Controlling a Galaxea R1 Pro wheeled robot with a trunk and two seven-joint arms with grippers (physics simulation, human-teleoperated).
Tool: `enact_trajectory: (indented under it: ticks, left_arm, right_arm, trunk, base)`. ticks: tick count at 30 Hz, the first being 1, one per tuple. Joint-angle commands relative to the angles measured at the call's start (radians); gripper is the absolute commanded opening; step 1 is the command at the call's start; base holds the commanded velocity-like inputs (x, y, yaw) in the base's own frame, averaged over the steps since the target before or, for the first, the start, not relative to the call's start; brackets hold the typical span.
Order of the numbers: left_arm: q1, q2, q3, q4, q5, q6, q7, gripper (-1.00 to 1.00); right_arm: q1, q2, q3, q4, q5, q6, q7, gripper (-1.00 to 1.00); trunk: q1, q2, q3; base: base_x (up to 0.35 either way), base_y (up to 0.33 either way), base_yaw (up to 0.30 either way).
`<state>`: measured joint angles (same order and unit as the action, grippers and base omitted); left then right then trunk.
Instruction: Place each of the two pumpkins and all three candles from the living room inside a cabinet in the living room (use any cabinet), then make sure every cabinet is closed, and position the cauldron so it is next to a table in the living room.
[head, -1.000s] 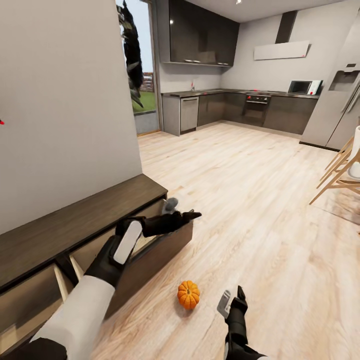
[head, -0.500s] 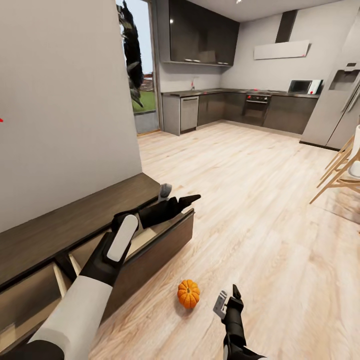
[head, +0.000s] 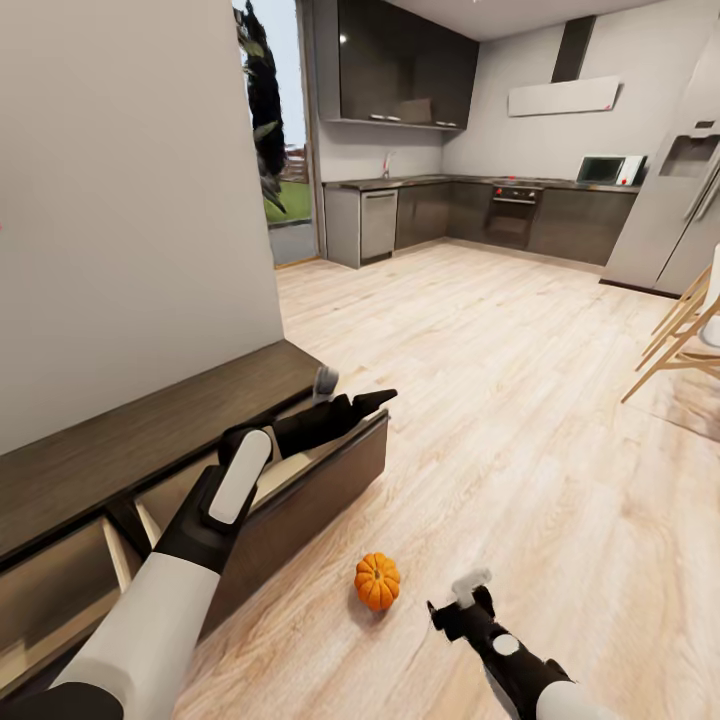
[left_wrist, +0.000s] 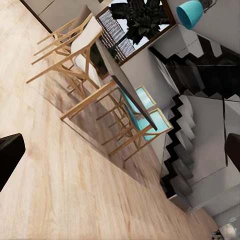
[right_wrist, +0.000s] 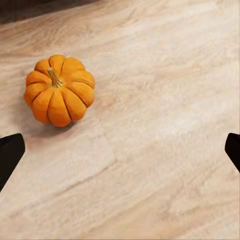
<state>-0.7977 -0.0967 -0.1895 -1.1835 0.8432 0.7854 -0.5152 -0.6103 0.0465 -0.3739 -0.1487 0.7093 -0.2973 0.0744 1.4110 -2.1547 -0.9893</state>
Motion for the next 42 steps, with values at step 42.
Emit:
enact_trajectory:
  ticks: [42]
  left_arm:
    - [-0.001,0.000,-0.002,-0.008,0.023,0.007,-0.055,1.00]
  right_arm:
    - [-0.007,-0.207,-0.255,-0.024,-0.760,0.455,0.734,1.00]
  trunk:
    - [0.161,-0.294,-0.132]
  base:
    - [0.000,0.000,0.000]
